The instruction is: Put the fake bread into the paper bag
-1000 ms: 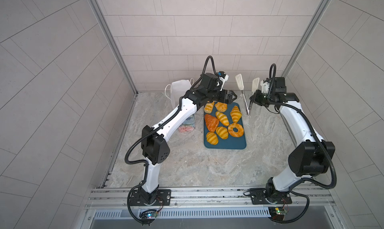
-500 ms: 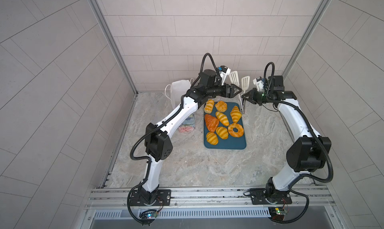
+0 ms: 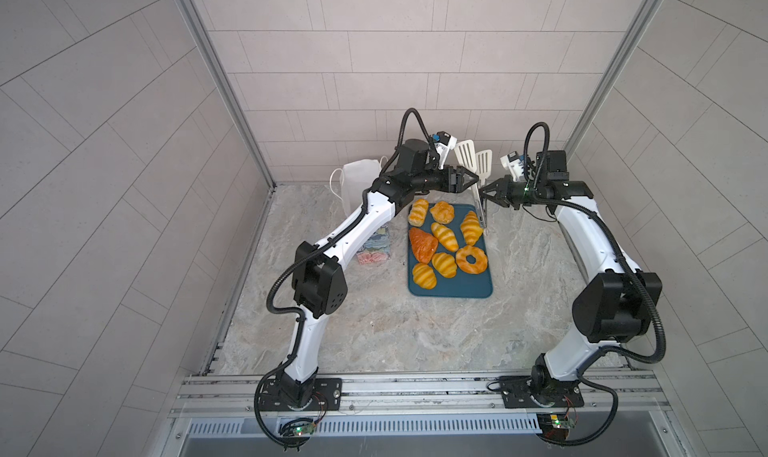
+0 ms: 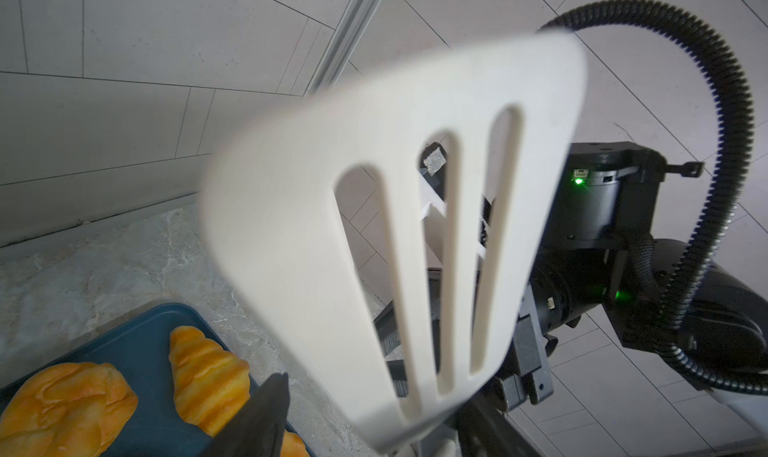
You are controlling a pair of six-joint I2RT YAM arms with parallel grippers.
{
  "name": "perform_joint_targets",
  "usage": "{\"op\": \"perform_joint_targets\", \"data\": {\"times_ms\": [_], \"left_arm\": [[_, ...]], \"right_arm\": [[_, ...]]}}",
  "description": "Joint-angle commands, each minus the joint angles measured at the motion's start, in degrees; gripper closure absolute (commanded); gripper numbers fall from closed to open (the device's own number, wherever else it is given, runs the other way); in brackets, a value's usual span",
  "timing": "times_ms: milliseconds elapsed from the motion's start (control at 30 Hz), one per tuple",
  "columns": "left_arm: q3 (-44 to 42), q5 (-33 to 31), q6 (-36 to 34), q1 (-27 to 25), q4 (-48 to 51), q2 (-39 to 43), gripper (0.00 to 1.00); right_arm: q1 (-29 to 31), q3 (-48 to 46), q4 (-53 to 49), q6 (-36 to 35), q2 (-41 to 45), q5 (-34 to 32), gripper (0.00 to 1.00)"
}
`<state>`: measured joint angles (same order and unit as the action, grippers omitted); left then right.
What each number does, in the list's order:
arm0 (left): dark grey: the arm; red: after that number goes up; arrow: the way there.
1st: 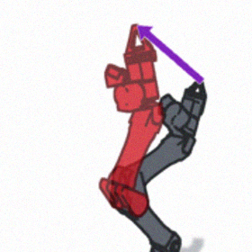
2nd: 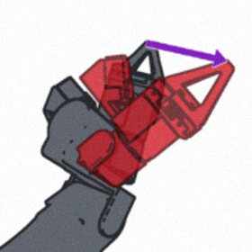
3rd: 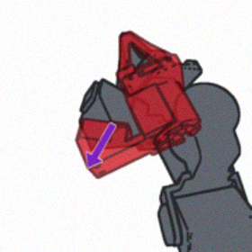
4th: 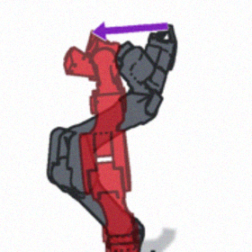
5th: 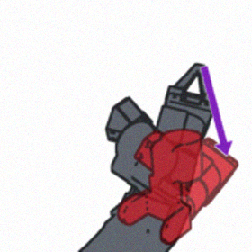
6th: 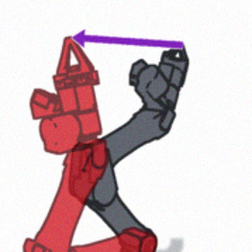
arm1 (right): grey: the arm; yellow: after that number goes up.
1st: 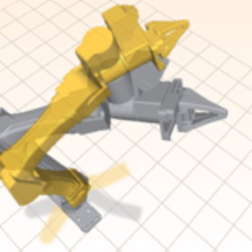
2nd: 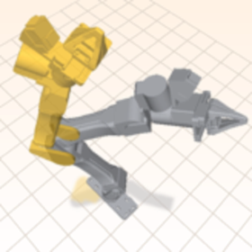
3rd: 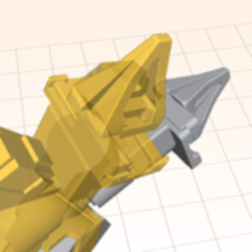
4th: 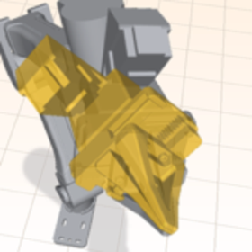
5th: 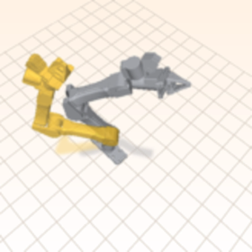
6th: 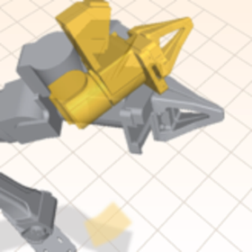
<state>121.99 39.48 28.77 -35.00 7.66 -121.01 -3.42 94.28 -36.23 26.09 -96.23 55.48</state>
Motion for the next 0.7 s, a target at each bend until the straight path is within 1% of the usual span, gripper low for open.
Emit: {"op": "perform_joint_targets", "data": {"times_ms": [0,267,467,667], "left_arm": [[2.02,3.06,0.79,0.03,-4.04,-0.19,0.35],[1.96,5.21,1.22,0.05,-5.89,-0.38,0.50],[1.41,6.27,1.46,0.21,-7.00,-0.28,0.65],[0.23,7.23,3.25,0.20,-10.76,0.44,0.73]], "right_arm": [[-0.03,2.18,0.09,-1.68,-0.35,3.68,0.92],[-0.07,3.61,-0.07,-1.32,-1.24,5.75,0.92],[-0.03,4.92,-0.63,-1.28,-2.22,6.87,0.91],[-0.01,5.31,-2.15,-2.65,-2.66,7.18,0.90]]}}
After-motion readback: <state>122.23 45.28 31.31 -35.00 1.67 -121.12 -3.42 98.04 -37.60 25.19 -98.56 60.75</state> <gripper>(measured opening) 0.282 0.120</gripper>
